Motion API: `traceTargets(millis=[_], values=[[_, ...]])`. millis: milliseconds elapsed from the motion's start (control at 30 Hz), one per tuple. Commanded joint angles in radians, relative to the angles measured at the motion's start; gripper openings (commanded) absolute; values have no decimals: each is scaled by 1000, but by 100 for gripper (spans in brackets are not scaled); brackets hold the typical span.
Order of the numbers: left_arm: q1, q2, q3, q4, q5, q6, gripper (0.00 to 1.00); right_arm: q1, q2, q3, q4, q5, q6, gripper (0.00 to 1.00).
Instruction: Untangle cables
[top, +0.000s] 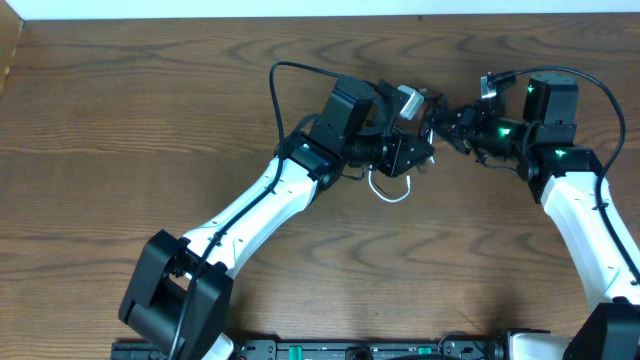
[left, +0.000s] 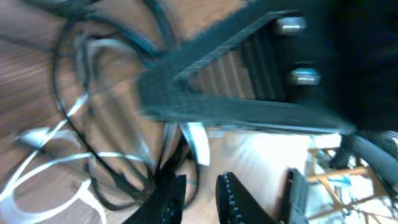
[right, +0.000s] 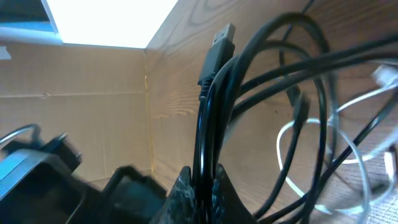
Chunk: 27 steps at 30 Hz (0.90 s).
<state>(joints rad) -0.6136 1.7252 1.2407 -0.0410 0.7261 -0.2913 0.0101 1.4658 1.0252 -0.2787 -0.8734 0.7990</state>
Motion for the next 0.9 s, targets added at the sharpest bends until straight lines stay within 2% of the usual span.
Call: traceTargets(millis=[0, 100, 300, 600, 867], values=[[5, 2, 10, -10, -183, -39, 22, -4, -5, 1, 3, -101, -14, 1], [5, 2, 10, -2, -226, -82, 22, -4, -5, 1, 4, -125, -15, 1], [5, 2, 10, 2, -278, -95, 23, -3, -5, 1, 11, -159, -15, 1], [5, 2, 10, -29, -562, -142, 27, -3, -5, 1, 35, -234, -30, 1], [5, 2, 10, -29, -718, -168, 32, -3, -5, 1, -11, -236, -89, 1]])
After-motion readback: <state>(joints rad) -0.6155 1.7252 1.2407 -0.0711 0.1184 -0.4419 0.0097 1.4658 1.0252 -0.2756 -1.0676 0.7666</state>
